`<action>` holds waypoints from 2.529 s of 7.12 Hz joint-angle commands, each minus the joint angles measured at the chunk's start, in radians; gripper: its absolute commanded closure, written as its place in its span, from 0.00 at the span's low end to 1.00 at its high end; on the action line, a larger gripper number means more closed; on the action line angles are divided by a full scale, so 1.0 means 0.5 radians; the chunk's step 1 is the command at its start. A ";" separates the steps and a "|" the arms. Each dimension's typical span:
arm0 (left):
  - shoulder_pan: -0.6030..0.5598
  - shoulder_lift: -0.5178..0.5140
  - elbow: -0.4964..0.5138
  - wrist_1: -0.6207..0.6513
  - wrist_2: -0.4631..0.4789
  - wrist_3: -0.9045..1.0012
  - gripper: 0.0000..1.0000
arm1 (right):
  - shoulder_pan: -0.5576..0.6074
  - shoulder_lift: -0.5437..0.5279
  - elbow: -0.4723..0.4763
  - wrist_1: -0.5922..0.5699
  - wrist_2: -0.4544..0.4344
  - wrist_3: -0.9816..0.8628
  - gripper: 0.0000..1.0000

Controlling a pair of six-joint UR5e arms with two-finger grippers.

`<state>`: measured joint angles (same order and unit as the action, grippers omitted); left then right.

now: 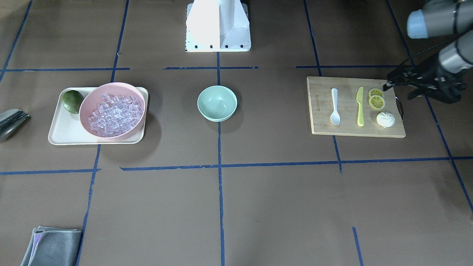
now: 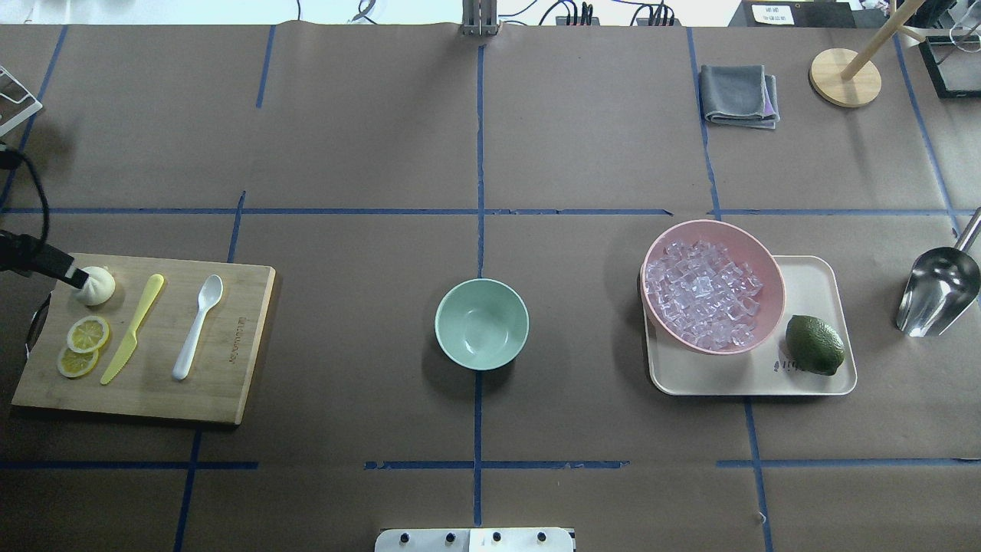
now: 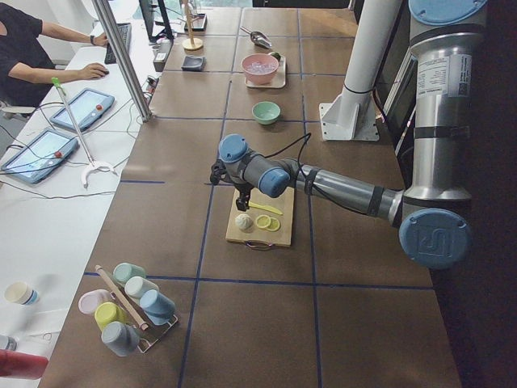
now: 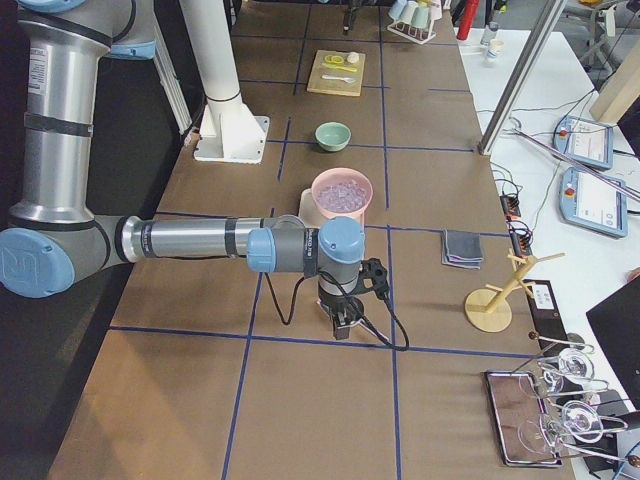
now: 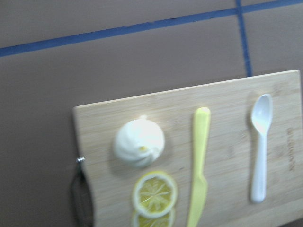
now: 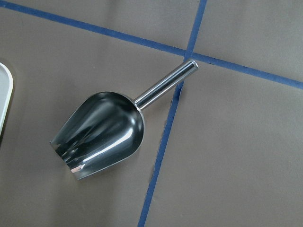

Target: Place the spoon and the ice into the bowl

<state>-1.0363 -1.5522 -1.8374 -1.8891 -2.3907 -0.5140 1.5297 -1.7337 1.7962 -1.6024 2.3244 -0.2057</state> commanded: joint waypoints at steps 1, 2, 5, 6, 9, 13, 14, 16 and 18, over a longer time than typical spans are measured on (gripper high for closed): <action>0.417 -0.187 0.027 -0.106 0.432 -0.391 0.00 | -0.001 -0.006 -0.003 -0.001 0.036 0.000 0.00; 0.504 -0.203 0.030 -0.109 0.525 -0.405 0.03 | -0.001 -0.006 -0.006 -0.001 0.076 0.000 0.00; 0.697 -0.212 0.018 -0.106 0.798 -0.402 0.06 | -0.013 -0.006 -0.006 0.005 0.079 0.000 0.00; 0.735 -0.221 0.024 -0.106 0.857 -0.414 0.06 | -0.016 -0.003 -0.006 0.005 0.073 0.000 0.00; 0.732 -0.206 0.027 -0.106 0.839 -0.423 0.16 | -0.016 -0.002 -0.006 0.005 0.073 0.000 0.00; 0.729 -0.200 0.030 -0.103 0.821 -0.420 0.42 | -0.019 -0.002 -0.006 0.005 0.073 0.000 0.00; 0.732 -0.200 0.030 -0.103 0.821 -0.420 0.42 | -0.016 -0.002 -0.006 0.005 0.073 0.000 0.00; 0.732 -0.200 0.033 -0.103 0.821 -0.417 0.53 | -0.019 -0.002 -0.006 0.005 0.073 0.000 0.00; 0.729 -0.191 0.033 -0.103 0.790 -0.414 0.59 | -0.016 0.001 -0.006 0.005 0.073 0.000 0.00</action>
<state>-0.6712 -1.6496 -1.8211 -1.9405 -1.9888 -0.7223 1.5213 -1.7340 1.7932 -1.5999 2.3608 -0.2056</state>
